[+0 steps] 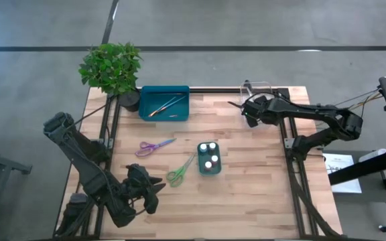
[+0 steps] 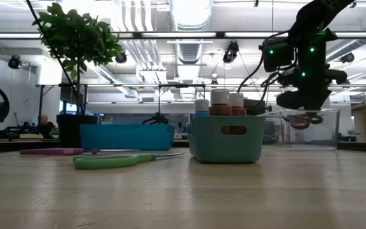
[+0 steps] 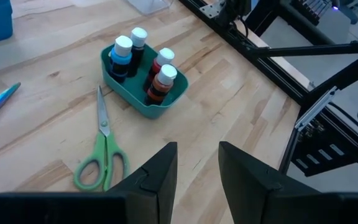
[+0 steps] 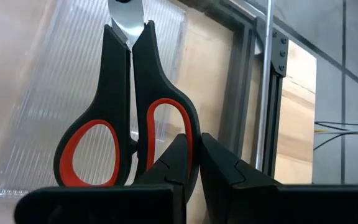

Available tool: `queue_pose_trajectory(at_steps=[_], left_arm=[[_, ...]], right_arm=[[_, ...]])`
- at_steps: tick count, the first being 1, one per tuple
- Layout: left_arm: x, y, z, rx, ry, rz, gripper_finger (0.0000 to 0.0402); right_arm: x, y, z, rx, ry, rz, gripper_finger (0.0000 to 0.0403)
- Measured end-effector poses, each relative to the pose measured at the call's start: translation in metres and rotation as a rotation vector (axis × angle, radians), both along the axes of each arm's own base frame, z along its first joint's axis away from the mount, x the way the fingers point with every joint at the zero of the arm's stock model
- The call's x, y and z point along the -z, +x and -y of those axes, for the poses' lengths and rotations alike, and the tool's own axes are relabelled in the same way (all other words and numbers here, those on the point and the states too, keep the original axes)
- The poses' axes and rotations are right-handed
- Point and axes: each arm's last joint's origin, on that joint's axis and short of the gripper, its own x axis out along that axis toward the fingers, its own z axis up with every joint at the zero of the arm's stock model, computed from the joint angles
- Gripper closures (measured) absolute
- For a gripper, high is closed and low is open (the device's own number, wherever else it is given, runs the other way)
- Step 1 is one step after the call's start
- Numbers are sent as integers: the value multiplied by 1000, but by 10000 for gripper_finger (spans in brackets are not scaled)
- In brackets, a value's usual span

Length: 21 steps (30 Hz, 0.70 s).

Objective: Pick & Place Paint Supplies
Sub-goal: Put the right black scissors into the transparent bin

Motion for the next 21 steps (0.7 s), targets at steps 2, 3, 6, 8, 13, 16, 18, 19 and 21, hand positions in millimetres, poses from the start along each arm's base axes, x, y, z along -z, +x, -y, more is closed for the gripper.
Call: queue_pose_trajectory(at_steps=[2, 3, 6, 8, 13, 16, 18, 19, 21], left_arm=[[0, 0, 0, 0, -1, 1, 275], [0, 0, 0, 0, -1, 1, 275], [0, 0, 0, 0, -1, 1, 275], [0, 0, 0, 0, -2, 1, 275], [0, 0, 0, 0, -1, 1, 275], [0, 0, 0, 0, -1, 1, 275], [0, 0, 0, 0, -1, 1, 275], [0, 0, 0, 0, -1, 1, 275], [0, 0, 0, 0, -1, 1, 275]], right_arm=[[1, 0, 0, 2, 1, -1, 385], [0, 0, 0, 3, 0, 0, 385], [-1, -1, 0, 4, -4, 7, 385], [-2, -2, -1, 4, -7, 8, 385], [-7, -5, -2, 7, -24, 30, 365], [-10, -6, -3, 6, -31, 45, 329], [-11, -7, -3, 6, -34, 50, 303], [-11, -7, -3, 7, -36, 53, 291], [-12, -7, -3, 7, -36, 56, 268]])
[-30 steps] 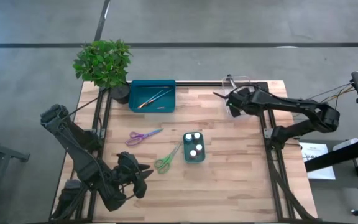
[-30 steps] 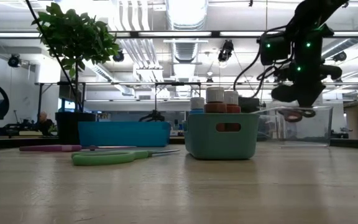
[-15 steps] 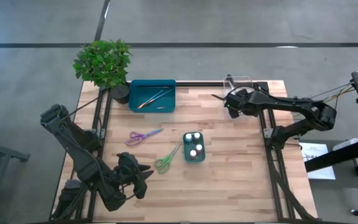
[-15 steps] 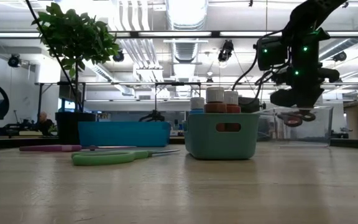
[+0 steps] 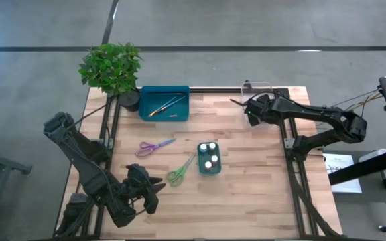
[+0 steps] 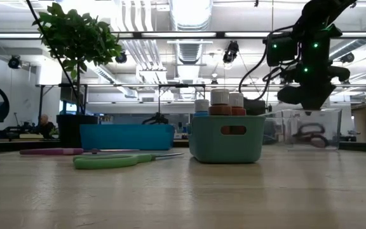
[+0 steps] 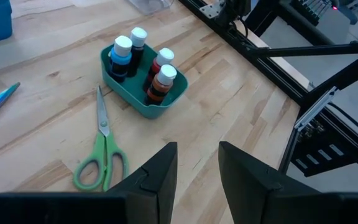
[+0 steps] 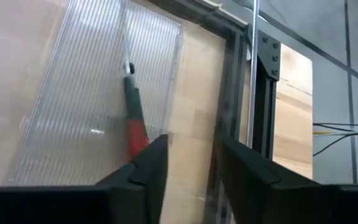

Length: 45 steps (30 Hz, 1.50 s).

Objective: Pick & Place Paint Supplies
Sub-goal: Put the right black scissors into the transparent bin, then put the left violet scissors into the transparent bin

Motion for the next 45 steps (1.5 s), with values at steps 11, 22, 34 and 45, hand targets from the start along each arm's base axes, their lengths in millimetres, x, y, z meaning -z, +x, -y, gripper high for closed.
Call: queue_pose_trajectory(at_steps=[11, 22, 34, 45], left_arm=[[0, 0, 0, 0, 0, 0, 275], [0, 0, 1, 63, 81, -28, 275], [17, -15, -16, 329, 44, -572, 275], [21, 1, -74, 30, -229, -879, 275]], right_arm=[[-24, -3, -2, 25, -63, 135, 207], [-82, -8, -36, -128, -175, 620, 206], [-107, 0, -91, -330, -39, 1023, 206], [-114, 8, -116, -354, -44, 1162, 206]])
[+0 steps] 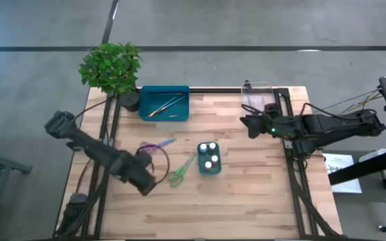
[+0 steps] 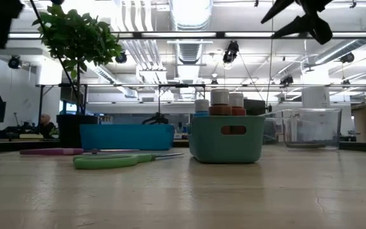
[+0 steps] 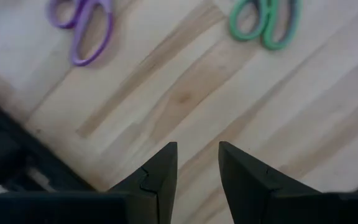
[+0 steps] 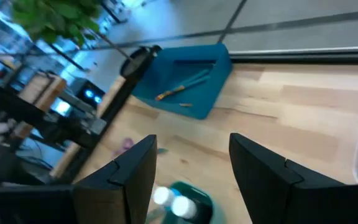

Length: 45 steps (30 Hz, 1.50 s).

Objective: Pick & Place Paint Supplies
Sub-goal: Put the left violet scissors into the transparent bin

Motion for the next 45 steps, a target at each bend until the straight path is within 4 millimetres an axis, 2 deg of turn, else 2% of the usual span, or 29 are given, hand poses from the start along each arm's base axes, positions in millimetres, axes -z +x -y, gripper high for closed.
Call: queue_pose_trajectory(at_steps=[7, 11, 14, 21, 26, 45], left_arm=[[0, 33, -57, -82, -80, 36, 275], [8, 37, -82, -86, -78, 16, 275], [25, 35, -95, -118, -82, -25, 275], [85, 23, -97, -120, -109, -46, 275], [109, 14, -99, -169, -110, -54, 275], [113, 17, -137, -138, -53, -14, 275]], right_arm=[[-5, 2, -6, -9, 21, 77, 206], [-5, 2, -7, -5, 44, 94, 206], [-6, 2, -8, -6, 54, 101, 206], [-6, 2, -9, -11, 61, 107, 206], [-6, 2, -9, -3, 75, 117, 206], [-6, 5, -9, 31, 98, 148, 206]])
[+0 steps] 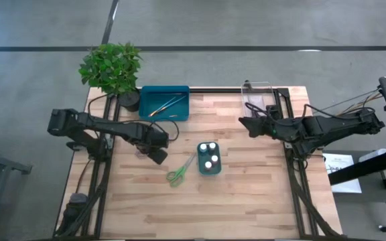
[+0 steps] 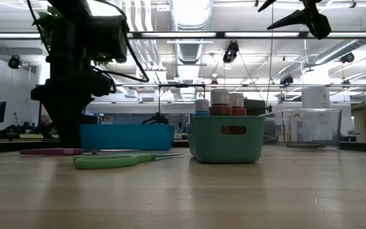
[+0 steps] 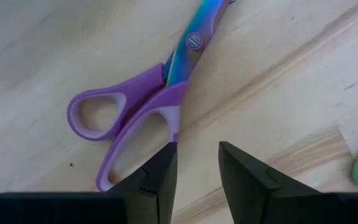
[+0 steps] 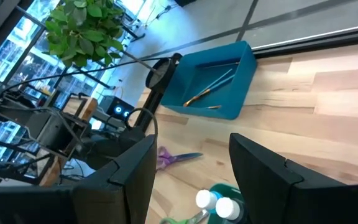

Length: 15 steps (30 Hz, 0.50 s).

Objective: Pick & Place Paint Supplies
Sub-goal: Put the left violet scissors into the transparent bin

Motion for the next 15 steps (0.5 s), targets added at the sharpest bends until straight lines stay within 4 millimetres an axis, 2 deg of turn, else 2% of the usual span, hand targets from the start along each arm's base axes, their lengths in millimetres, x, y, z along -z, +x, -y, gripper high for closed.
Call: queue_pose_trajectory(at_steps=[7, 15], left_arm=[[1, -1, -2, 17, -10, -12, 275], [18, -13, 0, 13, -38, -57, 275]], right_arm=[[1, 2, 0, 3, 4, -2, 206], [2, 3, -1, 3, 3, -6, 206]])
